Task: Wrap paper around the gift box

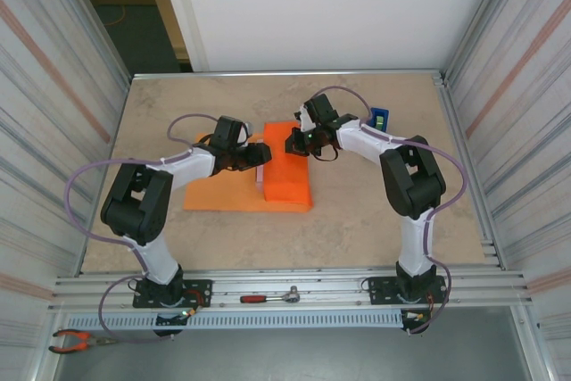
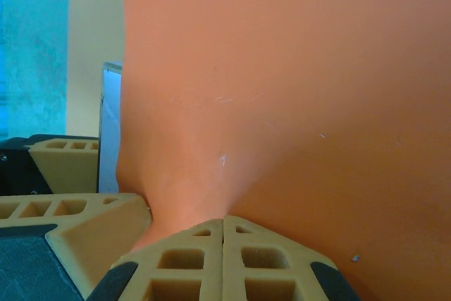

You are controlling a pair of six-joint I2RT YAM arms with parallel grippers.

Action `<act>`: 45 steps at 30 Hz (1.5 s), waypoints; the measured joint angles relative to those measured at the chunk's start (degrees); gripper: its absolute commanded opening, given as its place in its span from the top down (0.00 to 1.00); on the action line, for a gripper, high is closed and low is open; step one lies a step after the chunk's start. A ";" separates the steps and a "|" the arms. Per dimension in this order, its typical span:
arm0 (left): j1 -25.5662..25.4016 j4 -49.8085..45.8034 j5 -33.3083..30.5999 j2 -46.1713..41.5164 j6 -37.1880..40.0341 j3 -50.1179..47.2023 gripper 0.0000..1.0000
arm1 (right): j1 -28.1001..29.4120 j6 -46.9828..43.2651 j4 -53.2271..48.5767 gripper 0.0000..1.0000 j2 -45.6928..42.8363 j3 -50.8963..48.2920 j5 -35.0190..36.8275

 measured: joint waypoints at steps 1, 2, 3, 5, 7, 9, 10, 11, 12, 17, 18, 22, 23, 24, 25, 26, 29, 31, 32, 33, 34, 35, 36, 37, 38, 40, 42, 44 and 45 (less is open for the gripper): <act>0.46 -0.83 -0.02 -0.76 -0.13 -0.11 0.45 | -0.02 0.00 0.33 1.00 -0.09 -0.22 -0.07; 0.96 -1.29 -0.04 -1.68 -0.42 -0.61 0.44 | -0.02 0.00 0.59 1.00 -0.20 -0.44 -0.07; 2.01 -1.81 -0.04 -3.45 -0.94 -1.70 0.42 | -0.02 0.00 0.96 1.00 -0.26 -0.68 -0.07; 4.96 -2.38 -0.07 -7.67 -2.19 -4.42 0.40 | -0.02 0.02 1.42 1.00 -0.33 -1.01 -0.17; 9.60 -2.38 -0.28 -12.37 -3.69 -7.69 0.36 | -0.07 0.02 1.88 1.00 -0.42 -1.31 -0.28; 14.38 -2.49 -0.63 -15.65 -4.76 -10.58 0.35 | -0.11 0.04 2.29 1.00 -0.52 -1.60 -0.42; 16.65 -2.69 -0.85 -16.68 -5.03 -11.85 0.34 | -0.13 0.04 2.47 1.00 -0.52 -1.70 -0.48; 19.08 -3.10 -1.38 -17.46 -5.27 -13.07 0.33 | -0.13 0.04 2.58 1.00 -0.57 -1.77 -0.57; 21.31 -3.89 -1.99 -17.97 -5.35 -14.14 0.32 | -0.15 0.04 2.73 1.00 -0.59 -1.88 -0.63; 28.72 -7.80 -4.28 -18.16 -5.09 -17.35 0.31 | -0.17 0.04 3.19 1.00 -0.68 -2.19 -0.87; 29.20 -8.41 -4.79 -18.08 -4.83 -17.49 0.30 | -0.20 0.04 3.23 1.00 -0.68 -2.19 -0.92; 29.31 -8.81 -5.20 -16.90 -3.72 -17.51 0.30 | -0.26 0.07 3.54 1.00 -0.68 -2.36 -1.25; 29.29 -8.72 -5.16 -16.35 -3.54 -17.53 0.30 | -0.28 0.07 3.61 1.00 -0.68 -2.43 -1.31; 29.29 -8.52 -5.09 -15.65 -3.28 -17.53 0.30 | -0.28 0.07 3.67 1.00 -0.68 -2.47 -1.31; 29.29 -8.33 -4.90 -14.97 -3.08 -17.53 0.30 | -0.28 0.07 3.69 1.00 -0.68 -2.47 -1.33; 29.29 -8.15 -4.70 -14.16 -2.73 -17.53 0.30 | -0.28 0.07 3.69 1.00 -0.68 -2.47 -1.33; 29.29 -7.93 -4.09 -13.64 -2.10 -17.49 0.30 | -0.28 0.09 3.74 1.00 -0.68 -2.47 -1.36; 29.03 -7.91 -4.11 -13.60 -1.86 -17.49 0.30 | -0.28 0.09 3.74 1.00 -0.68 -2.47 -1.40; 28.63 -7.85 -4.37 -13.64 -1.79 -17.49 0.30 | -0.28 0.09 3.76 1.00 -0.68 -2.47 -1.42; 27.98 -7.76 -4.81 -13.79 -1.68 -17.49 0.30 | -0.28 0.09 3.76 1.00 -0.68 -2.47 -1.46; 27.19 -7.10 -4.63 -13.88 -1.70 -17.59 0.29 | -0.28 0.09 3.76 1.00 -0.68 -2.47 -1.46; 25.55 -5.92 -3.96 -13.88 -1.77 -17.79 0.29 | -0.28 0.09 3.76 1.00 -0.68 -2.47 -1.49; 23.85 -4.96 -3.02 -13.88 -1.92 -18.03 0.29 | -0.31 0.11 3.76 1.00 -0.68 -2.47 -1.49; 21.92 -4.04 -2.03 -13.88 -2.12 -18.27 0.28 | -0.33 0.11 3.76 1.00 -0.68 -2.47 -1.51; 20.24 -3.04 -0.96 -13.84 -2.29 -18.40 0.27 | -0.33 0.11 3.76 1.00 -0.68 -2.47 -1.53; 18.36 -1.05 0.98 -13.38 -2.32 -18.36 0.27 | -0.35 0.11 3.76 1.00 -0.68 -2.47 -1.53; 18.05 1.03 2.54 -12.07 -2.29 -17.90 0.27 | -0.39 0.11 3.76 1.00 -0.68 -2.47 -1.53; 18.08 2.47 3.61 -9.81 -2.08 -16.44 0.26 | -0.39 0.11 3.74 1.00 -0.68 -2.47 -1.57; 18.08 3.02 4.15 -8.61 -1.75 -15.50 0.26 | -0.39 0.11 3.74 1.00 -0.68 -2.47 -1.57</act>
